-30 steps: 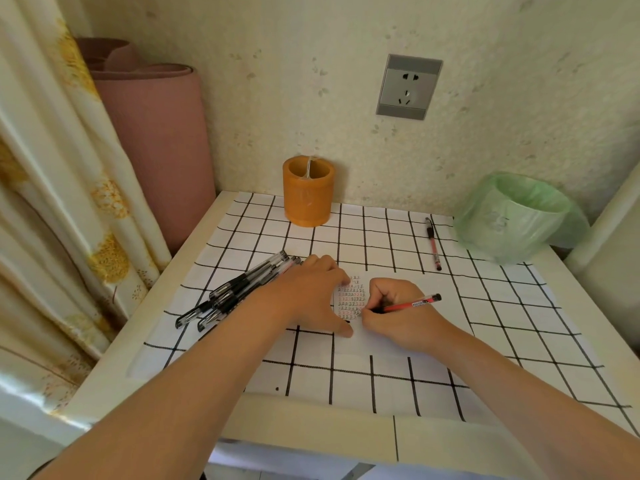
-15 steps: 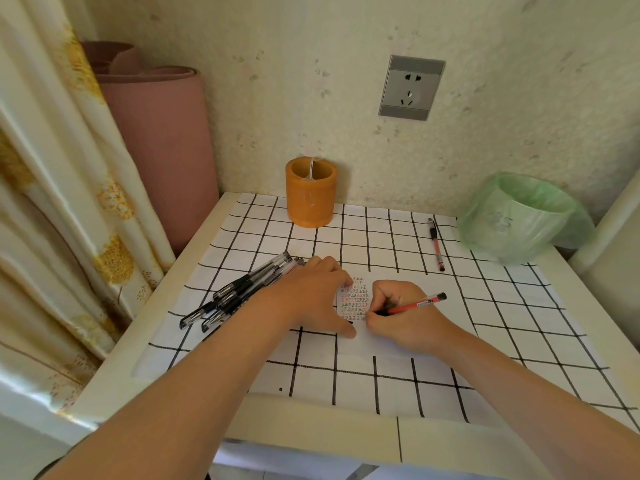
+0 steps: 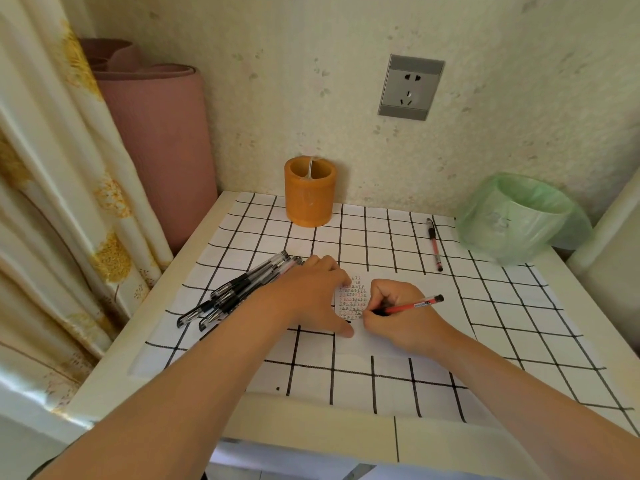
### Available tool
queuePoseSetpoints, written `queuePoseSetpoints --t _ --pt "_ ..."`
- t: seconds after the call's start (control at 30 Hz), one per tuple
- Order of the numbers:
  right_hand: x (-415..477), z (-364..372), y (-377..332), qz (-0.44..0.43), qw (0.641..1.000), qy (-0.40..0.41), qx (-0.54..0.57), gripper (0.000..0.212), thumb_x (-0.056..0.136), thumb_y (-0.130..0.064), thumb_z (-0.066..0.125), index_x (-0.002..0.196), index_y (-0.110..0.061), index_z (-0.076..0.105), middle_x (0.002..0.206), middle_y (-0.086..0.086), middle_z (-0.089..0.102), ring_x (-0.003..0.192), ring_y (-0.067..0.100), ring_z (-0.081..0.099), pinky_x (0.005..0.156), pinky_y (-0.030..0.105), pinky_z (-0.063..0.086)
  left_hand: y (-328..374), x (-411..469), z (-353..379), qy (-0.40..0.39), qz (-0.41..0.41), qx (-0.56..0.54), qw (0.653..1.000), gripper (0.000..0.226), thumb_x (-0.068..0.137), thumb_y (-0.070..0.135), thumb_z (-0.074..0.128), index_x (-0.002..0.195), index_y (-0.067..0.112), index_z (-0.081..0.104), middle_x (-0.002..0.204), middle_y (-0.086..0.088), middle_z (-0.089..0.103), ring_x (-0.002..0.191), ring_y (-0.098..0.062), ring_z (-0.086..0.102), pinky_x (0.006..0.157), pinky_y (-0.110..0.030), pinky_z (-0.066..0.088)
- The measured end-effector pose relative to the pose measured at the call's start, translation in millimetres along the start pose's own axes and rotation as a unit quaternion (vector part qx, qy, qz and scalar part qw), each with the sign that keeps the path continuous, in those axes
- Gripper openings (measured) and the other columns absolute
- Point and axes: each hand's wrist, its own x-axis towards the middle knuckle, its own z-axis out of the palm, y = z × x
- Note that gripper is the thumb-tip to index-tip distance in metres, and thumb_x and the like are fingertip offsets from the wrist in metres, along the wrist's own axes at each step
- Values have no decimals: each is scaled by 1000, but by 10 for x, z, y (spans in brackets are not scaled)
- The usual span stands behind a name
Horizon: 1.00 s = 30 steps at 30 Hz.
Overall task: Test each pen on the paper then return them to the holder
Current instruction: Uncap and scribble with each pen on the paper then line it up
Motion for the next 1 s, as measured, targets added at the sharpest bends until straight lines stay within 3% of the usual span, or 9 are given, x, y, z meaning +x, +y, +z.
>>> queuePoseSetpoints --t 0.67,0.83,0.93,1.0 --pt "-17 -9 -64 4 1000 1 8 28 76 8 66 64 -13 53 59 -13 55 53 1 48 48 18 37 -10 -8 0 -1 -4 -7 1000 94 67 67 74 146 31 37 138 12 34 129 -11 28 108 -40 36" --pt "-1 -60 -120 72 984 97 131 12 86 4 66 81 -7 63 62 2 60 50 13 51 47 24 41 -19 -32 -55 -15 5 -22 1000 94 69 69 73 148 32 36 140 13 32 132 -10 26 109 -36 34" --pt "9 -78 -157 76 981 128 124 26 93 0 59 92 -21 74 70 9 64 53 15 55 47 28 45 -66 -95 -168 -9 -6 -90 996 85 67 63 79 140 40 43 133 18 34 127 -5 27 106 -33 34" --pt "15 -104 -170 74 977 128 152 34 97 1 53 104 -26 73 83 10 66 57 18 57 47 30 45 -102 -152 -248 -11 -11 -83 996 65 68 58 82 124 44 53 123 18 40 118 -4 32 101 -31 37"
